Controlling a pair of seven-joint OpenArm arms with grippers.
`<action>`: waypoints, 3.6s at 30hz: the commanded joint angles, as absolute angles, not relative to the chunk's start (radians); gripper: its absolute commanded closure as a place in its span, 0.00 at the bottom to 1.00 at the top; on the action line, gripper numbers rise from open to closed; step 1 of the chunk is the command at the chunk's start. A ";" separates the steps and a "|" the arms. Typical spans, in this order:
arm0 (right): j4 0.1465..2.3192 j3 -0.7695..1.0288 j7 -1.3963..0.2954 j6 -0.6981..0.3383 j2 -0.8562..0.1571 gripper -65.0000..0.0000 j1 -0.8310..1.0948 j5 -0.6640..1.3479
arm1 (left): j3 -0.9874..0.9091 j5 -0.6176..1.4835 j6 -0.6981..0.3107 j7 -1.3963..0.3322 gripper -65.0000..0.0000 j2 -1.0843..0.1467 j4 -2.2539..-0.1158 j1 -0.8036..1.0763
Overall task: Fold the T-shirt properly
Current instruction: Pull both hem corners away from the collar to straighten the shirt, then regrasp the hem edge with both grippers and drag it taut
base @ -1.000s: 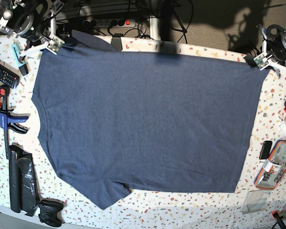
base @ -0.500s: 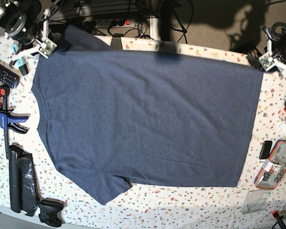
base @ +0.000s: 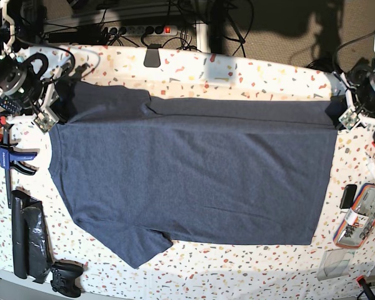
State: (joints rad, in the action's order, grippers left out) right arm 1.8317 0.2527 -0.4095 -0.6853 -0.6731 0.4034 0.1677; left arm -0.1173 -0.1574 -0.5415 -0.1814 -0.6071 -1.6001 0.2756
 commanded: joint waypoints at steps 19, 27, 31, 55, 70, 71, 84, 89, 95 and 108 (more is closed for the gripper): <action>1.605 0.026 -0.442 -0.651 -0.639 1.00 0.118 0.079 | -0.128 -0.263 -0.604 -0.100 1.00 -0.515 -1.325 0.030; 1.605 0.026 -0.442 -0.651 -0.637 0.65 0.116 0.079 | -0.128 -0.256 -0.579 -0.103 0.72 -0.516 -1.325 0.026; 1.616 0.027 -0.464 -0.652 -0.646 0.64 0.117 0.090 | -0.129 -0.240 -0.542 -0.149 0.65 -0.530 -1.335 0.028; 1.732 0.432 -0.923 -0.698 -0.440 1.00 0.130 0.568 | -0.130 0.498 -0.524 -0.591 1.00 -0.497 -1.509 0.043; 1.517 0.424 -0.842 -0.698 -0.357 1.00 0.138 0.453 | -0.130 0.420 -0.525 -0.439 1.00 -0.402 -1.381 0.159; 1.515 0.424 -0.840 -0.698 -0.356 1.00 0.147 0.440 | -0.130 0.420 -0.525 -0.440 1.00 -0.399 -1.380 0.174; 1.593 0.499 -0.678 -0.698 -0.358 1.00 0.397 0.411 | -0.131 0.419 -0.570 -0.425 1.00 -0.397 -1.492 0.381; 1.623 0.574 -0.664 -0.698 -0.358 1.00 0.455 0.411 | -0.133 0.412 -0.570 -0.435 1.00 -0.397 -1.536 0.427; 1.631 0.640 -0.653 -0.698 -0.362 1.00 0.468 0.449 | -0.176 0.409 -0.570 -0.440 1.00 -0.397 -1.586 0.440; 1.762 0.641 -0.660 -0.698 -0.395 1.00 0.382 0.498 | -0.309 0.409 -0.569 -0.434 1.00 -0.402 -1.851 0.323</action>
